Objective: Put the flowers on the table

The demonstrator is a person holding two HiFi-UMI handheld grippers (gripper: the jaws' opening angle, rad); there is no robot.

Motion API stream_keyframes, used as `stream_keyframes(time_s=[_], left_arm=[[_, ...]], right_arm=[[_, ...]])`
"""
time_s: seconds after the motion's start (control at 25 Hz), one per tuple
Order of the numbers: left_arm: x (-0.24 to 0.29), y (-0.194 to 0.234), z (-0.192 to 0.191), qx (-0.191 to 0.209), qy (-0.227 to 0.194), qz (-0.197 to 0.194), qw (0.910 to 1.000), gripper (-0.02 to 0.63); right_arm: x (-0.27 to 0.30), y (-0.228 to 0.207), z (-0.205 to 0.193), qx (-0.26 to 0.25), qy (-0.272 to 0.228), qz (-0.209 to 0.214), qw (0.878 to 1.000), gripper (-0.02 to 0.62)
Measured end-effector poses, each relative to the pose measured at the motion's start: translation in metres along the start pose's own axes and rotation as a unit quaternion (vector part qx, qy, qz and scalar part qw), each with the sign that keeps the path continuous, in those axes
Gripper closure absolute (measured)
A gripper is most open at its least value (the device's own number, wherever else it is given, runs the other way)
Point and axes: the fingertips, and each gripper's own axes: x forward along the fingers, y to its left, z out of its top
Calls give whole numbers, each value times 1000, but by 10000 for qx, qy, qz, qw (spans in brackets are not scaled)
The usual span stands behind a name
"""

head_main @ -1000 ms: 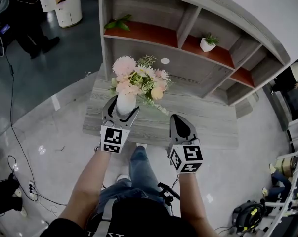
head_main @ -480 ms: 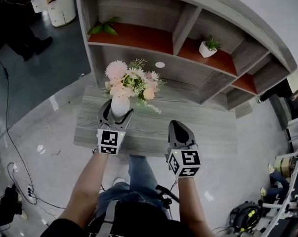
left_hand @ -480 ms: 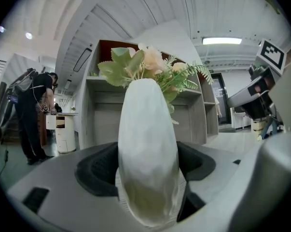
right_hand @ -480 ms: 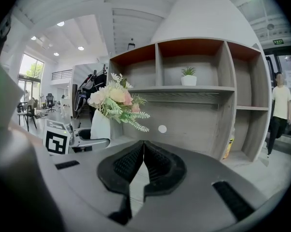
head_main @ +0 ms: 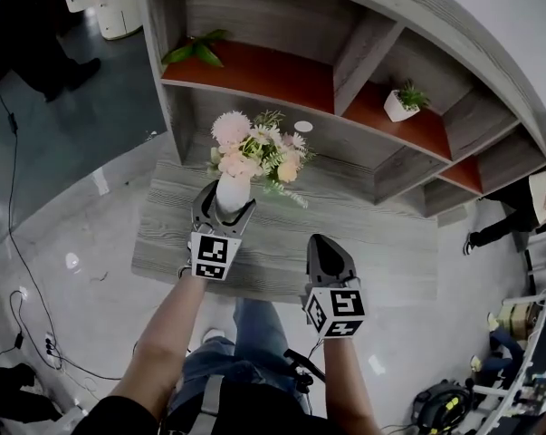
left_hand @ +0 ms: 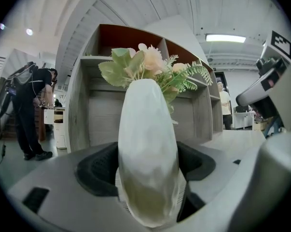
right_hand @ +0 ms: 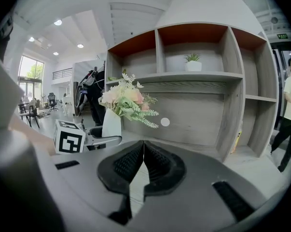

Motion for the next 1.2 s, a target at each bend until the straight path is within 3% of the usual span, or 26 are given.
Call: stream_keyframes(time_s=[0.44, 1.2], left_arm=[[26, -2, -5, -31, -60, -30, 10000, 232], [-3, -13, -16, 160, 268, -368, 9988, 232]], right_arm=[[16, -8, -14, 62, 247, 15, 9997, 580], [5, 13, -12, 258, 155, 181, 9994, 578]])
